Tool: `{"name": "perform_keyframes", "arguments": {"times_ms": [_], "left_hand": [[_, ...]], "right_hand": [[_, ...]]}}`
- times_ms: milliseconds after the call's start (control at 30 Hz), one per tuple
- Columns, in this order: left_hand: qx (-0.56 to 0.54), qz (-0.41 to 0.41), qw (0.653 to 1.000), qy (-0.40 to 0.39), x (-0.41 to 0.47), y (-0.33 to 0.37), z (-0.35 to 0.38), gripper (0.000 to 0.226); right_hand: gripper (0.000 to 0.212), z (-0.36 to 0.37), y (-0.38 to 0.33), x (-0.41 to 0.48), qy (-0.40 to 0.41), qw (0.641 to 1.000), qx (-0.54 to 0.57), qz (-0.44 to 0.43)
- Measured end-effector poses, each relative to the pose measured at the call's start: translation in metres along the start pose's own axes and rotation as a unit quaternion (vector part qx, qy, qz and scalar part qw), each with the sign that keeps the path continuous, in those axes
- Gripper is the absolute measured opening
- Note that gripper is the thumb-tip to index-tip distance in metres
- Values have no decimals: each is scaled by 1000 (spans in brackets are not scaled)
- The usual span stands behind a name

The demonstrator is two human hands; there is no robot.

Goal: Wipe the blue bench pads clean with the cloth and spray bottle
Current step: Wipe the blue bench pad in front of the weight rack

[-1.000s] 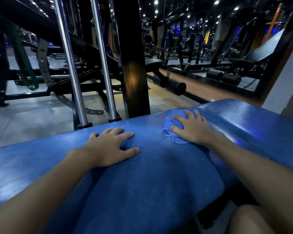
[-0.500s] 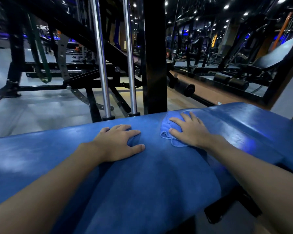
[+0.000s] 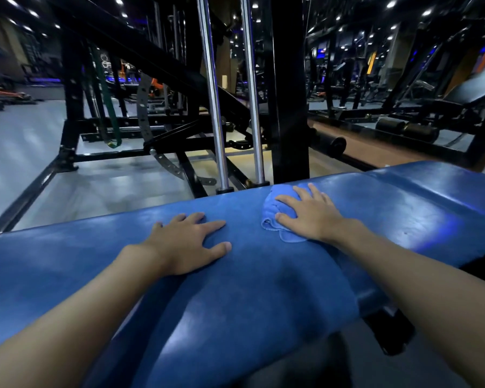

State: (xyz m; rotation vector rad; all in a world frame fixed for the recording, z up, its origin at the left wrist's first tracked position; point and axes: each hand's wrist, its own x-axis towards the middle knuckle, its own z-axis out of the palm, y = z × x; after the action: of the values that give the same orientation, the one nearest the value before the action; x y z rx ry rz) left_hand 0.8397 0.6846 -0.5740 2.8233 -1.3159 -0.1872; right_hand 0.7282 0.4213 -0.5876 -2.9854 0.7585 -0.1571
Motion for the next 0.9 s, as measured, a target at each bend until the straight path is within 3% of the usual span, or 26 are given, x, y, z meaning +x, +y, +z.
{"name": "perform_keyframes", "arguments": {"times_ms": [133, 433, 900], "left_hand": [[-2, -7, 1000, -7, -1, 2, 4, 69], [-22, 5, 1000, 2, -3, -10, 4, 72], [-11, -9, 1000, 0, -66, -85, -3, 66]], "right_hand": [[63, -1, 3, -1, -16, 1000, 22, 6], [56, 1, -7, 3, -8, 1000, 0, -14], [53, 4, -101, -12, -23, 999, -5, -36]]}}
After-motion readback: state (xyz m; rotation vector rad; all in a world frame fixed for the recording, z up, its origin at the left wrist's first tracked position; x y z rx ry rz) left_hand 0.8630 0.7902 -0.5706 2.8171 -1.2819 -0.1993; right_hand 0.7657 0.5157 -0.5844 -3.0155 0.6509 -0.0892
